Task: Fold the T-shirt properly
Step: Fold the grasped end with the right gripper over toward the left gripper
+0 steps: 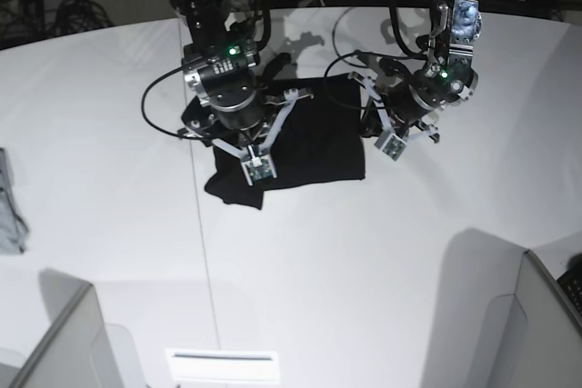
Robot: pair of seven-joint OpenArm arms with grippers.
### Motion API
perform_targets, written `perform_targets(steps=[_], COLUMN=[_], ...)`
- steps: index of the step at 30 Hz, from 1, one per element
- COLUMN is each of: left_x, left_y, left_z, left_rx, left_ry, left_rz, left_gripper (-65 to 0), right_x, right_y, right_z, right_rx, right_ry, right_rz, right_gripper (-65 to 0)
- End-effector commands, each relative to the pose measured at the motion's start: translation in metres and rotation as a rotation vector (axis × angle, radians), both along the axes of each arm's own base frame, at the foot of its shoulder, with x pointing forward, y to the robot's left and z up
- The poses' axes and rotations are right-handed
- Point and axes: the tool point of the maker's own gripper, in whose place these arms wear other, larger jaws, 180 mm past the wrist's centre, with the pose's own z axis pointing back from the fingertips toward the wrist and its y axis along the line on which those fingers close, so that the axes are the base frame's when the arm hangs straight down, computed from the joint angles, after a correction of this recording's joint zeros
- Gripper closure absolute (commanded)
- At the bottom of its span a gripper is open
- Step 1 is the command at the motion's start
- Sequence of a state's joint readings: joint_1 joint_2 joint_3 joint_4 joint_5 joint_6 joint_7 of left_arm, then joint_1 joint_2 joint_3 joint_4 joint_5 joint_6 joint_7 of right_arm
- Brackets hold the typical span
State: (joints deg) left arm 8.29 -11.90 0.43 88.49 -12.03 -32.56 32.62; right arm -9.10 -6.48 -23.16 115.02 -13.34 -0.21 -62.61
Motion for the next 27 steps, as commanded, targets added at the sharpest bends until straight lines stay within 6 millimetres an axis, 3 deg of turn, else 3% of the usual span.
perform_targets(steps=[1, 14, 17, 22, 27], left_x=[0.008, 0.008, 0.008, 0.008, 0.008], left_y=[-0.001, 0.000, 0.000, 0.000, 0.001], left_z=[0.011, 0.012, 0.011, 0.011, 0.012], left_rx=[-0.014, -0.014, -0.014, -0.014, -0.012], left_ry=[-0.040, -0.041, -0.039, -0.039, -0.043], left_rz=[-0.002, 0.000, 0.000, 0.000, 0.001], left_gripper=[0.0, 0.0, 0.0, 0.0, 0.0], right_x=[0.008, 0.013, 0.006, 0.009, 0.013], right_y=[0.006, 0.015, 0.041, 0.047, 0.070], right_z=[0.013, 0.009, 0.011, -0.006, -0.019], right_rx=[0.023, 0.026, 0.104, 0.128, 0.236], right_ry=[-0.052, -0.045, -0.036, 0.021, 0.111], right_rz=[0.005, 0.023, 0.091, 0.057, 0.030], right_gripper=[0.0, 0.0, 0.0, 0.0, 0.0])
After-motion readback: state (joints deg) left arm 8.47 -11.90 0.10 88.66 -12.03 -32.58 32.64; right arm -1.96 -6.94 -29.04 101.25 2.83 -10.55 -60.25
